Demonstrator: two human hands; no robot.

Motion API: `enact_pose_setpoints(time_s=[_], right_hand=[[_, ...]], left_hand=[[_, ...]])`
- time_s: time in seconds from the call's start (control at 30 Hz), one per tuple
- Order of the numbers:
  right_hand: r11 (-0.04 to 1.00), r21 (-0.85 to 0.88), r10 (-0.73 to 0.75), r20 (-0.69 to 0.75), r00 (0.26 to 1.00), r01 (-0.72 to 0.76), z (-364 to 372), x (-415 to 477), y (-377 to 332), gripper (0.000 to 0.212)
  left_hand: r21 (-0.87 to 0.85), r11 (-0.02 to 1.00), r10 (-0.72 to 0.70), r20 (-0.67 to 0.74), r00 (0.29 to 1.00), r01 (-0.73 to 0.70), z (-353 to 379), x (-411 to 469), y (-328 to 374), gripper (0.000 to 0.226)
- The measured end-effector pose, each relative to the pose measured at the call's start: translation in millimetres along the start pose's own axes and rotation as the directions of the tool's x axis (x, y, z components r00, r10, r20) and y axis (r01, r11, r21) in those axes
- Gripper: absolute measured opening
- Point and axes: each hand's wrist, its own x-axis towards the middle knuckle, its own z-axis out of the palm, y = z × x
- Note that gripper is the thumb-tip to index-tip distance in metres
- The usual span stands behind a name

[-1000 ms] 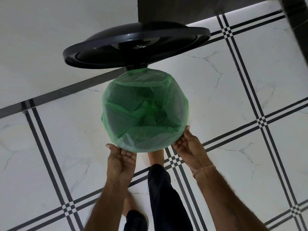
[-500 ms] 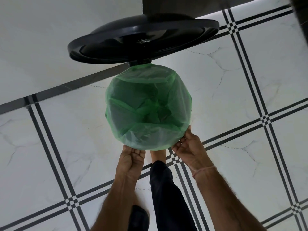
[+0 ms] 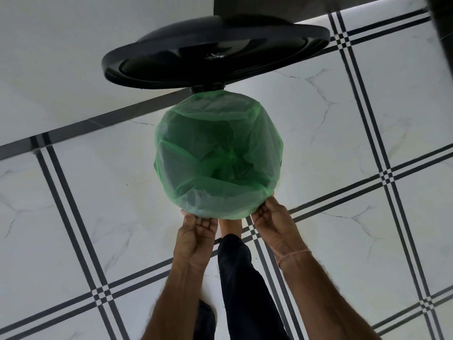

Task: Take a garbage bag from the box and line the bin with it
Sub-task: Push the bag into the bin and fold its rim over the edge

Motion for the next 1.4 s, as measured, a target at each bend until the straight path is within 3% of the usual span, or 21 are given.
enact_pose_setpoints(time_s=[0.13, 0.2, 0.33, 0.47, 0.7, 0.8, 0.87, 0.97, 1.1, 1.23, 1.33, 1.4], right_hand=[[1.000, 0.006, -0.004, -0.018, 1.000, 0.004, 10, 6, -3, 0.040], [1.000, -0.012, -0.015, -0.017, 1.000, 0.015, 11, 5, -4, 0.031], [0.995, -0.096, -0.025, -0.042, 0.999, 0.021, 7, 6, -8, 0.017], [0.995, -0.079, -0.056, -0.010, 0.998, 0.055, 8, 2, -15, 0.040], [0.998, -0.056, -0.010, 0.002, 1.000, 0.010, 5, 6, -19, 0.030], [0.993, -0.120, -0.003, -0.022, 1.000, 0.000, 3, 10, -21, 0.028], [0.983, -0.173, -0.064, -0.035, 0.997, 0.057, 5, 11, -27, 0.030], [0.964, -0.211, -0.168, -0.001, 0.986, 0.164, 17, 8, -39, 0.039], [0.937, -0.315, -0.159, 0.011, 0.987, 0.154, 32, 13, -46, 0.043], [0.930, -0.336, -0.158, -0.004, 0.987, 0.148, 39, 11, -52, 0.040], [0.895, -0.405, -0.231, -0.055, 0.971, 0.190, 42, 10, -58, 0.036], [0.903, -0.405, -0.177, -0.041, 0.983, 0.146, 44, 12, -63, 0.039]], left_hand=[[-0.033, 0.999, 0.018, 0.020, 1.000, -0.017, -3, 3, 2, 0.025], [-0.032, 0.999, 0.015, 0.017, 1.000, -0.014, -3, 6, 6, 0.014], [0.072, 0.997, 0.015, -0.008, 1.000, -0.015, 6, 8, 12, 0.022], [0.024, 0.999, 0.041, 0.023, 0.999, -0.042, 1, 3, 19, 0.029], [0.070, 0.997, -0.018, -0.051, 0.999, 0.021, 7, 7, 31, 0.026], [0.164, 0.984, -0.051, -0.075, 0.996, 0.063, 14, 7, 36, 0.012], [0.184, 0.981, -0.052, -0.083, 0.995, 0.066, 15, 7, 42, 0.015], [0.256, 0.967, 0.010, -0.103, 0.995, 0.017, 15, 9, 50, 0.014], [0.328, 0.937, 0.153, -0.075, 0.985, -0.121, 29, 2, 63, 0.031], [0.494, 0.864, 0.153, -0.076, 0.985, -0.096, 33, 0, 74, 0.022], [0.485, 0.860, 0.239, -0.109, 0.965, -0.158, 38, 0, 82, 0.011], [0.500, 0.850, 0.245, -0.102, 0.964, -0.163, 44, 2, 85, 0.016]])
